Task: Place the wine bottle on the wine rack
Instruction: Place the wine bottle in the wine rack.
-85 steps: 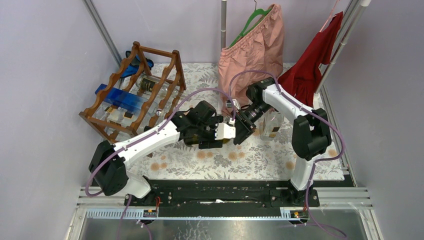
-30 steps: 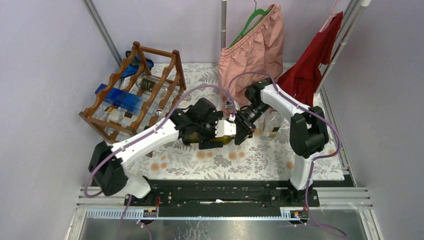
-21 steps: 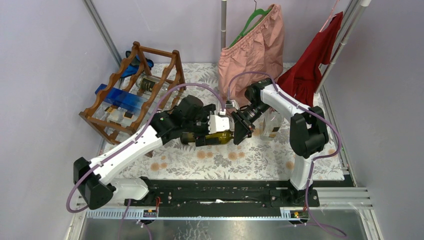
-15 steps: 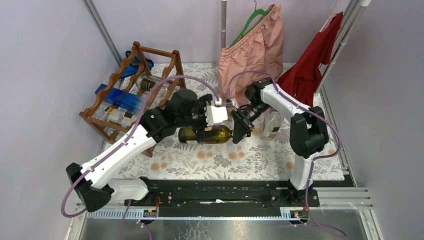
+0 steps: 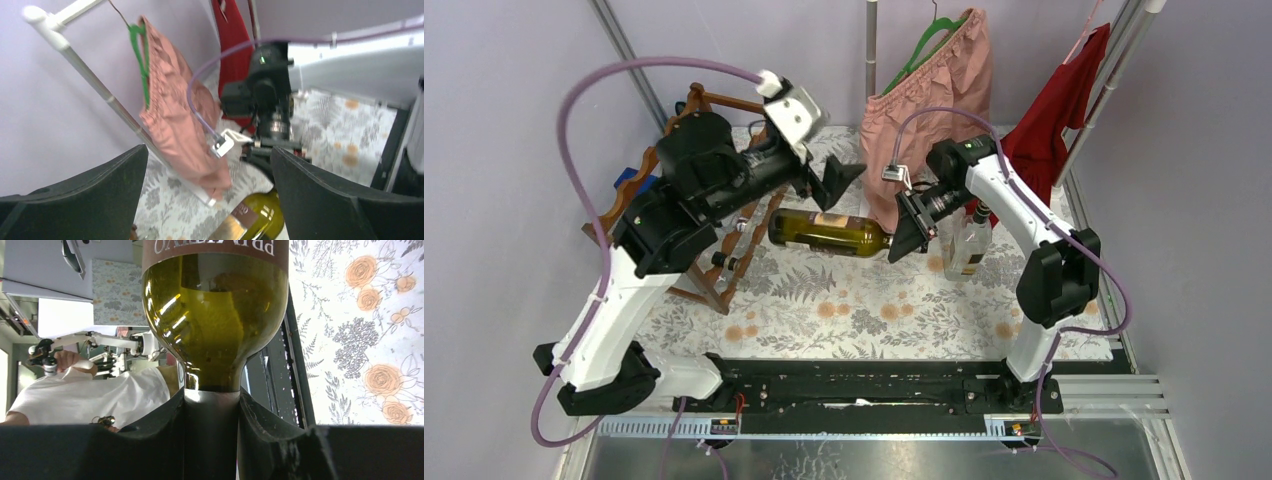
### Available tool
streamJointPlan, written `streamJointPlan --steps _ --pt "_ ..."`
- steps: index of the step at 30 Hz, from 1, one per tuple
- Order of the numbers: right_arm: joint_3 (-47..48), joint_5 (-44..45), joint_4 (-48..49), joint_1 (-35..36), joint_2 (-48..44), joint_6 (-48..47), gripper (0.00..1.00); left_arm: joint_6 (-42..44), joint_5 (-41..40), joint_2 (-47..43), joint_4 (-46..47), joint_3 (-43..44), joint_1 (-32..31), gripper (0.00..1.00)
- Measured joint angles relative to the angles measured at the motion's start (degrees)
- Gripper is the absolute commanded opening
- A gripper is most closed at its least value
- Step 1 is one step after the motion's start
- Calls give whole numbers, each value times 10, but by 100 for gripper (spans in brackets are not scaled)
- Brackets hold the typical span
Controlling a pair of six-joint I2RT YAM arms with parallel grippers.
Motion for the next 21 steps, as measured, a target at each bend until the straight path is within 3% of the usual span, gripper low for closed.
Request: streamJointPlan --steps 4,8,14,21 --pt "12 0 32 -2 -9 32 0 -106 -41 21 8 81 0 98" --pt "12 5 124 -2 -27 128 0 -193 -81 20 31 116 0 97" --pt "26 8 255 5 -33 265 0 -268 -134 -24 57 77 0 95" --pt "38 9 418 41 -33 455 0 -305 -177 -6 61 125 0 95"
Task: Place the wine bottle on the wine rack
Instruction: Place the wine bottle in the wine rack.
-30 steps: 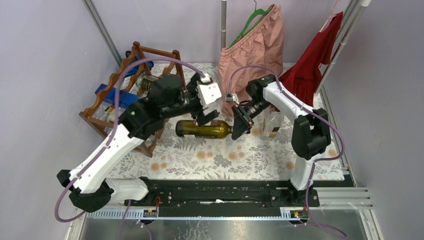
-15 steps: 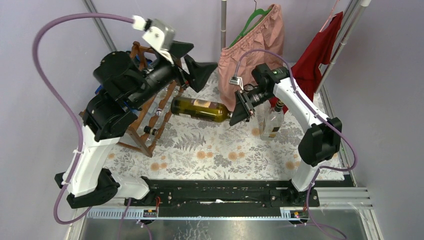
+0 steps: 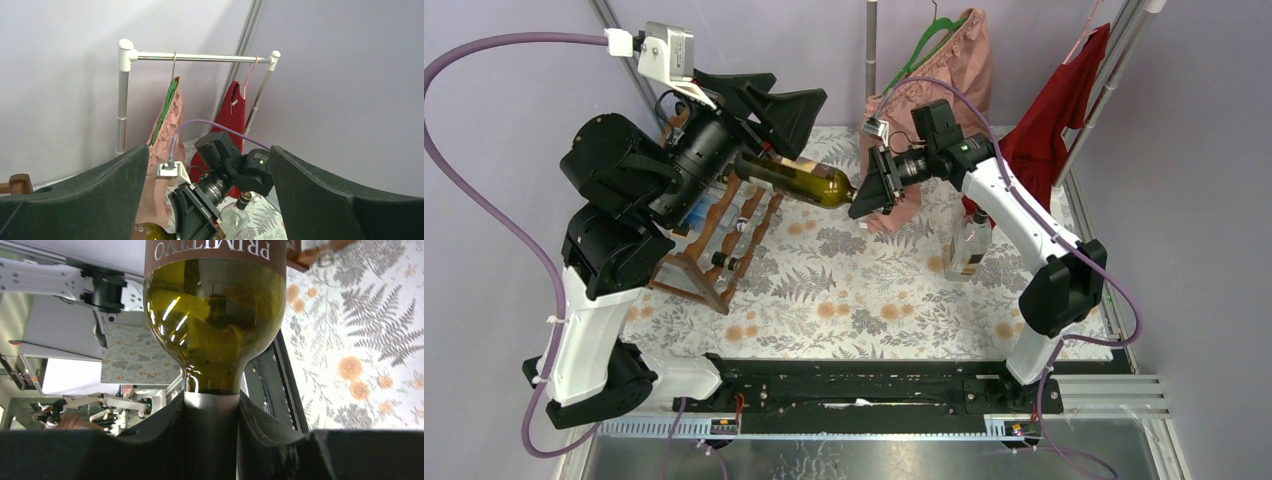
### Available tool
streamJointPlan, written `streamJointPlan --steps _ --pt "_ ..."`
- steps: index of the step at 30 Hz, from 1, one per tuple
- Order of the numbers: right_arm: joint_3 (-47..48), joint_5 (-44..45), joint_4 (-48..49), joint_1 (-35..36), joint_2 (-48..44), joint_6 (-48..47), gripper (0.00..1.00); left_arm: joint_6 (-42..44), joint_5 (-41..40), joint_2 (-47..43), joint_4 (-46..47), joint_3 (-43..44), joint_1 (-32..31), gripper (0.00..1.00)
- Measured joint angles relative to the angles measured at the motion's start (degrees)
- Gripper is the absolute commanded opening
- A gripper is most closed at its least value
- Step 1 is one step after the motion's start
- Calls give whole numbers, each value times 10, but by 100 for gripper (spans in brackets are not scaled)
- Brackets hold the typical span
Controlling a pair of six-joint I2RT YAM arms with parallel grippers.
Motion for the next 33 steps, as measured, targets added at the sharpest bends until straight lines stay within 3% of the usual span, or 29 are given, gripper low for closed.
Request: streamJointPlan --steps 8,13,33 --pt "0 0 177 33 13 184 0 -3 -9 9 4 16 0 95" --pt "24 5 202 60 55 217 0 5 -10 9 6 12 0 99" --pt "172 31 375 160 197 384 0 28 -29 -16 7 -22 0 99"
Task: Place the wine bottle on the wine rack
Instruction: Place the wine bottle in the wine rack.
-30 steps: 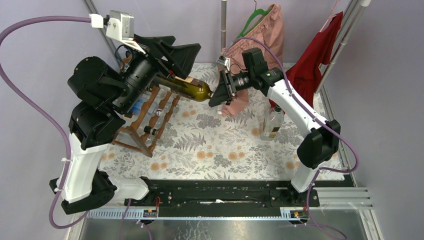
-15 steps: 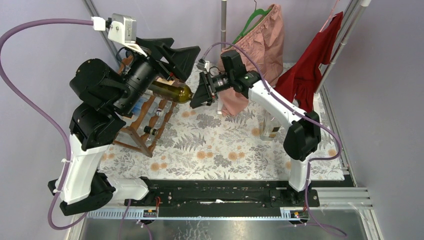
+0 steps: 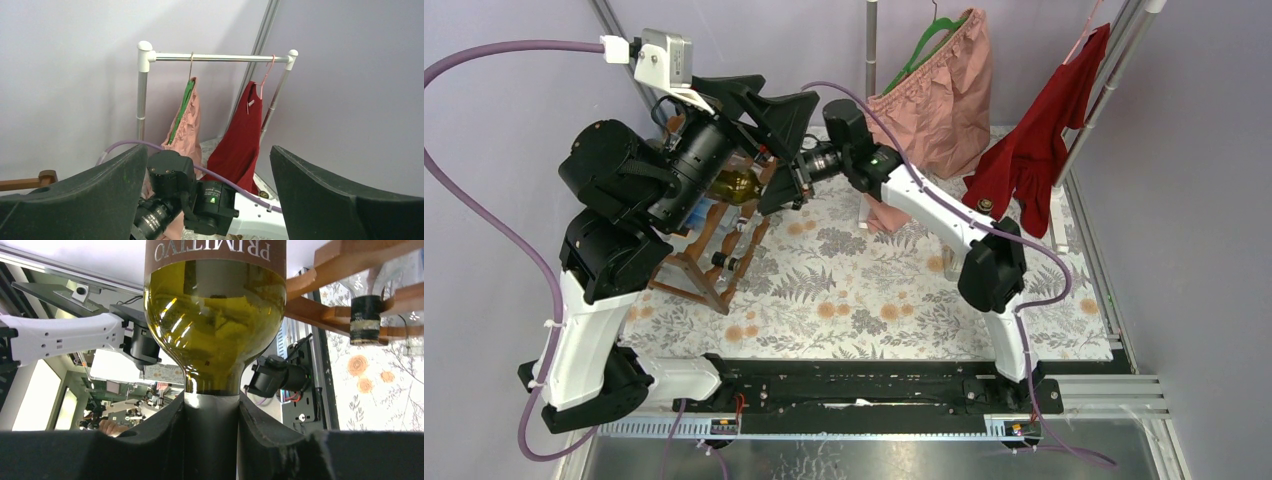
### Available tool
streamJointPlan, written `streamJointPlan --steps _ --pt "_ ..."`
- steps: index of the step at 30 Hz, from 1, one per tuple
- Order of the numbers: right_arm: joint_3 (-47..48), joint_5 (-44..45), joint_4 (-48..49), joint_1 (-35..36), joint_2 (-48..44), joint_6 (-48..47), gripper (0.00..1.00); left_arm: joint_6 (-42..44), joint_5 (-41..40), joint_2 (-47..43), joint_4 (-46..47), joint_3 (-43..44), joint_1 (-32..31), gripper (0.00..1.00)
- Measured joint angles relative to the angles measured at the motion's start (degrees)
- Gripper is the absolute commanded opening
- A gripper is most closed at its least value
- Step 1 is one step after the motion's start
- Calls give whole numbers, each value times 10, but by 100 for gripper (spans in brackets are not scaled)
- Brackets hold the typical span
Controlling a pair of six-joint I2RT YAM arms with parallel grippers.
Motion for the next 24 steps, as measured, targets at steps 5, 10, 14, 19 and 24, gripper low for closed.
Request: streamJointPlan --steps 5,10,14,19,24 --pt "50 22 14 22 41 19 0 22 -8 0 0 0 0 99" --pt "61 40 32 34 65 49 0 37 -19 -7 -1 -8 0 99" --pt "74 57 47 45 89 73 0 39 -28 -23 -2 -26 0 99" --pt "89 75 57 67 112 92 0 40 -36 -40 -2 -36 0 99" --pt "98 85 76 86 121 113 0 40 -37 -52 -3 -42 0 99"
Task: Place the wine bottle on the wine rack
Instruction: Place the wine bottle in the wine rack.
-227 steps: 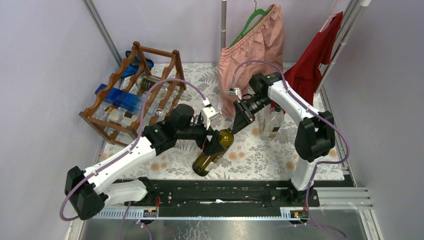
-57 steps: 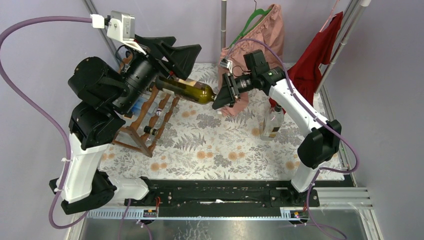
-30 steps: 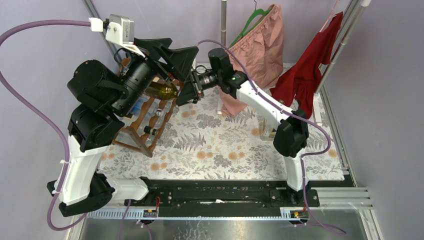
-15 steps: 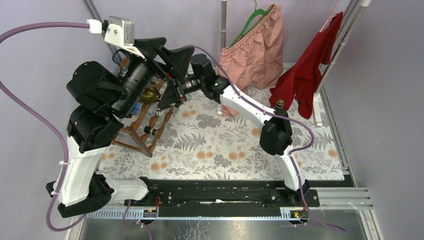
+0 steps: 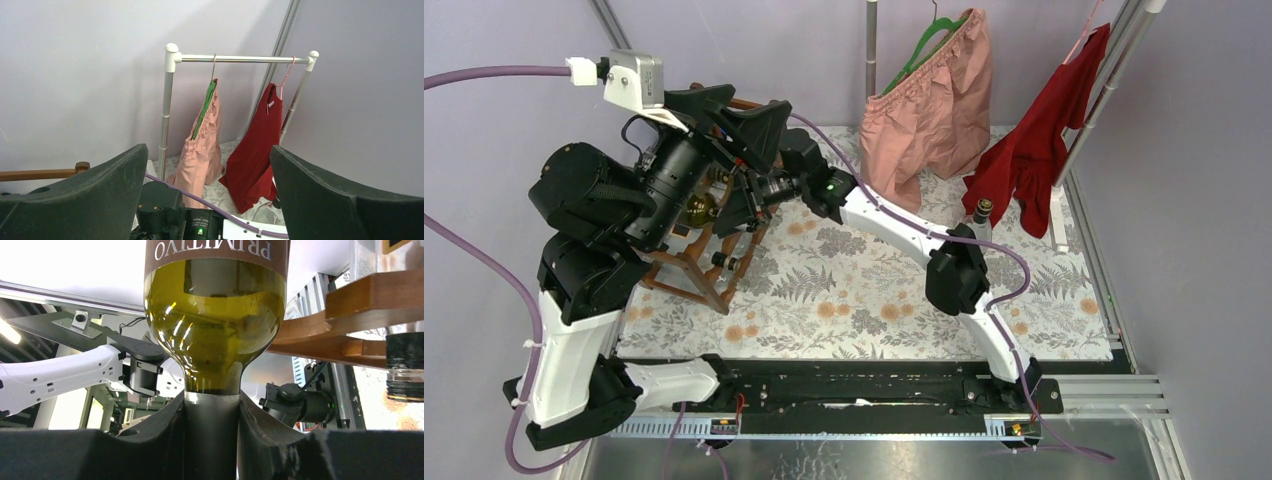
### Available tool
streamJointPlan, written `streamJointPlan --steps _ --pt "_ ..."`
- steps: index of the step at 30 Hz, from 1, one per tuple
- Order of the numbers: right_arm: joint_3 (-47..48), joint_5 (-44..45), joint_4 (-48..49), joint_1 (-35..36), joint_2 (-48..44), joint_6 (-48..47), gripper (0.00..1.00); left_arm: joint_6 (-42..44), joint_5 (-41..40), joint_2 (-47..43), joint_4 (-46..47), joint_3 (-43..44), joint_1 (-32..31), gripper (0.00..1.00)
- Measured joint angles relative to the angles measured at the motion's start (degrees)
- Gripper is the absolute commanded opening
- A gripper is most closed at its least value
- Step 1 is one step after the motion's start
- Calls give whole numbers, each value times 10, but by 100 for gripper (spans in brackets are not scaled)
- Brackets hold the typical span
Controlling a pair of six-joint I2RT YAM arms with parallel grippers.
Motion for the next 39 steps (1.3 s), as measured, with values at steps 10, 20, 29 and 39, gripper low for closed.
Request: streamJointPlan --steps 10,20,29,39 --pt "23 32 7 16 12 16 0 0 0 -20 -1 -26 0 99" --pt "49 56 11 30 40 26 0 14 0 -32 -5 -27 0 99" --pt "71 60 13 35 63 28 0 30 0 -35 -9 -27 0 99" --pt "88 73 12 41 76 28 0 42 0 -36 -14 -30 0 99"
